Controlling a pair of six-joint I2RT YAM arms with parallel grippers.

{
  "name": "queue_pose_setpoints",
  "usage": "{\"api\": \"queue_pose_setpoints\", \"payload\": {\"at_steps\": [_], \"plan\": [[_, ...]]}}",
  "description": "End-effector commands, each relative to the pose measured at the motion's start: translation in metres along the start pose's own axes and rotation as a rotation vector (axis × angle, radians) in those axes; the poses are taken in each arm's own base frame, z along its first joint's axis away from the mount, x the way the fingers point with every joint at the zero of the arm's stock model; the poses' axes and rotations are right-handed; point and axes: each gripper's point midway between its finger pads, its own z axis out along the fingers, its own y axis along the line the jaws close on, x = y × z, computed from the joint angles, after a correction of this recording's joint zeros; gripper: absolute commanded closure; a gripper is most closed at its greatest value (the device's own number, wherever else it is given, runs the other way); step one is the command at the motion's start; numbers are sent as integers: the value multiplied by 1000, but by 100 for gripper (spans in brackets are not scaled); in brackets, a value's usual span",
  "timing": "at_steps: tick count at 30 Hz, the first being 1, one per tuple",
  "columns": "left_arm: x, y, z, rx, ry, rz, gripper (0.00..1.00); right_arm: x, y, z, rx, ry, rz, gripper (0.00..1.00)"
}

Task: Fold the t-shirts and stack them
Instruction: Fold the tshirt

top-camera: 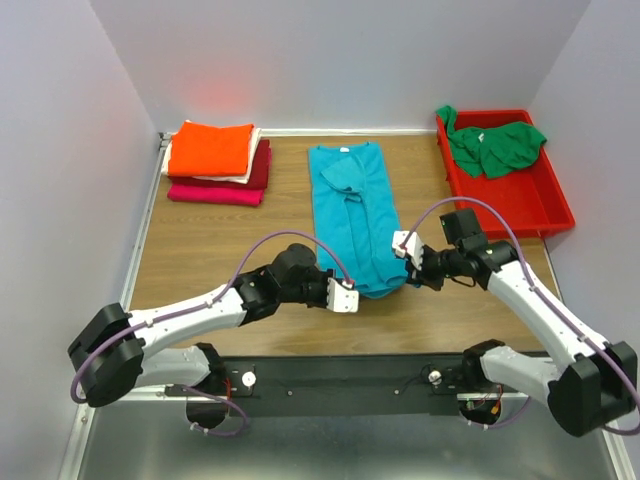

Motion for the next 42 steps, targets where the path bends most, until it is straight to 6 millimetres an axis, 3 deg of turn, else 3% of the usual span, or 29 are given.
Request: {"api": "queue_pose_setpoints", "payload": {"at_steps": [1, 7, 10, 15, 17, 19, 20, 21, 23, 24, 25, 26, 27, 28, 29, 30, 31, 32, 33, 34, 35, 36, 42], "plan": [[-12, -39, -5, 112, -22, -73, 100, 6, 34, -9, -85, 3, 17, 100], [-23, -66, -7, 185, -33, -84, 100, -4, 41, -21, -83, -26, 13, 100], [-17, -61, -8, 158, -3, -67, 100, -10, 33, -23, -63, -24, 10, 99], [-3, -39, -6, 100, 68, 30, 100, -16, -4, -17, 8, 23, 0, 100], [3, -13, -9, 42, 79, 36, 100, -26, -21, -18, 39, 30, -24, 99], [9, 8, -9, 14, 78, 57, 100, -22, -38, -11, 56, 75, -13, 100], [14, 33, -14, -39, 88, 51, 100, -29, -50, -11, 75, 76, -26, 100], [16, 45, -15, -58, 94, 59, 100, -30, -59, -11, 93, 88, -31, 100], [29, 67, -11, -78, 122, 85, 100, -29, -75, 3, 93, 110, -23, 100], [37, 89, -9, -111, 140, 80, 100, -39, -92, 0, 132, 105, -31, 100], [42, 101, -8, -124, 142, 78, 100, -33, -101, 13, 114, 134, -6, 99], [37, 124, -8, -156, 132, 93, 100, -37, -114, 16, 135, 127, 5, 100], [57, 139, -2, -169, 152, 60, 100, -45, -135, 14, 179, 124, 11, 100], [53, 160, -1, -194, 139, 61, 100, -39, -150, 28, 179, 145, 33, 100], [60, 169, 2, -197, 142, 48, 100, -36, -161, 35, 192, 161, 45, 100], [87, 176, 11, -187, 172, 2, 100, -44, -185, 31, 245, 160, 43, 100], [96, 181, 15, -183, 183, -13, 100, -44, -196, 34, 257, 164, 52, 100], [94, 202, 16, -207, 177, -4, 100, -29, -204, 54, 233, 194, 88, 100], [115, 199, 28, -180, 207, -39, 100, -29, -217, 56, 250, 193, 102, 99], [125, 207, 27, -187, 213, -60, 100, -36, -234, 58, 274, 181, 106, 100], [124, 221, 28, -204, 202, -62, 100, -26, -240, 71, 263, 198, 137, 100], [139, 223, 31, -203, 215, -97, 100, -29, -252, 73, 282, 193, 139, 100], [162, 236, 37, -207, 235, -119, 100, -21, -272, 97, 271, 189, 174, 100]]}}
